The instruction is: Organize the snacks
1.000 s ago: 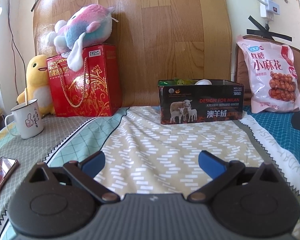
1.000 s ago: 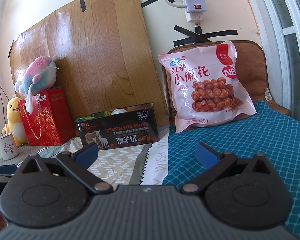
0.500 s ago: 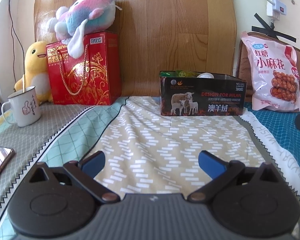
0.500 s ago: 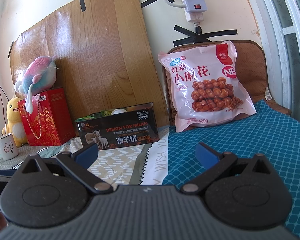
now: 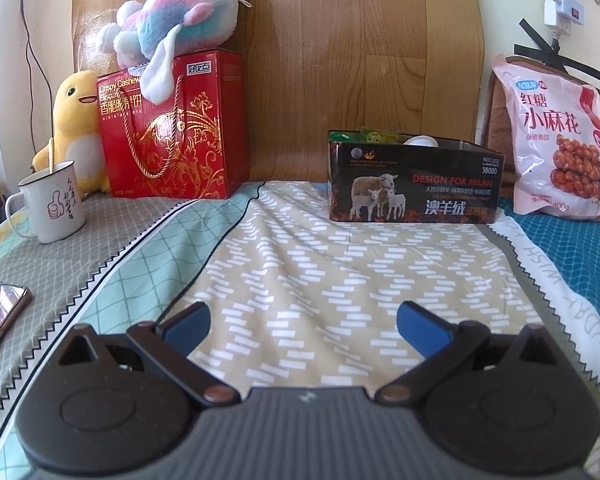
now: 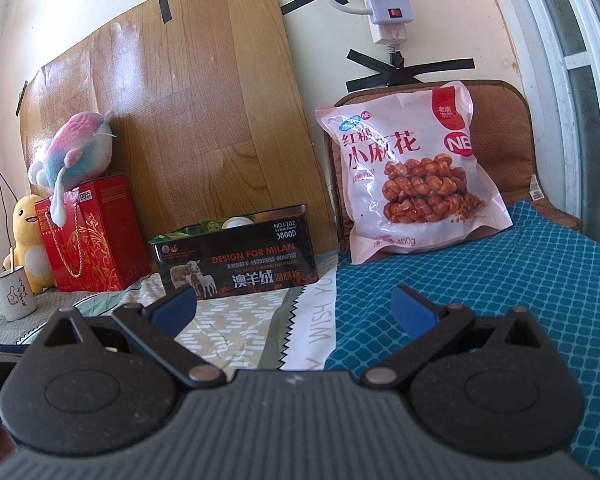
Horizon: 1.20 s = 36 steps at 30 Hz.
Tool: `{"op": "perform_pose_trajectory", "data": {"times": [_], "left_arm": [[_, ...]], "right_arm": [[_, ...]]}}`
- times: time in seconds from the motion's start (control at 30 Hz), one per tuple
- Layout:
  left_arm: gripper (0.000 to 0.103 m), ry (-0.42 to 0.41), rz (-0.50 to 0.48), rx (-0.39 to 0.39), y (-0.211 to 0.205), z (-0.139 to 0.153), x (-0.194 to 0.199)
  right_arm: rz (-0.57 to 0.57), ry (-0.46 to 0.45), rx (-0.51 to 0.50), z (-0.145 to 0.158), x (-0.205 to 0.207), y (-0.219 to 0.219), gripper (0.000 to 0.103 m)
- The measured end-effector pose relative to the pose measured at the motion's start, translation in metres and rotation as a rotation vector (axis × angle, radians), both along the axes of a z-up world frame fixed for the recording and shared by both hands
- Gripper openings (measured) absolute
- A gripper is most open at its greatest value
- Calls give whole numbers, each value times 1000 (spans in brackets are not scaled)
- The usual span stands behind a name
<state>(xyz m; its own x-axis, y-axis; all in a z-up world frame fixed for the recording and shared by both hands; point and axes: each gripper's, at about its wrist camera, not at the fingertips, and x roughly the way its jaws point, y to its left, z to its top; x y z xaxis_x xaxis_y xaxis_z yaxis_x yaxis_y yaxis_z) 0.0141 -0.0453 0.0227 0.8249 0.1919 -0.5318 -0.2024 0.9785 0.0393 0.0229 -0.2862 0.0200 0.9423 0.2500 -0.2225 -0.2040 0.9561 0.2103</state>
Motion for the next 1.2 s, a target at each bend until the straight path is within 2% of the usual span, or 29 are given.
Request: {"op": "perform_pose_trajectory", "data": {"times": [1.2], "left_arm": [[103,-5,8,31,-4,0,-1]], "right_arm": [[8,10,1,-1,1,2,103]]}}
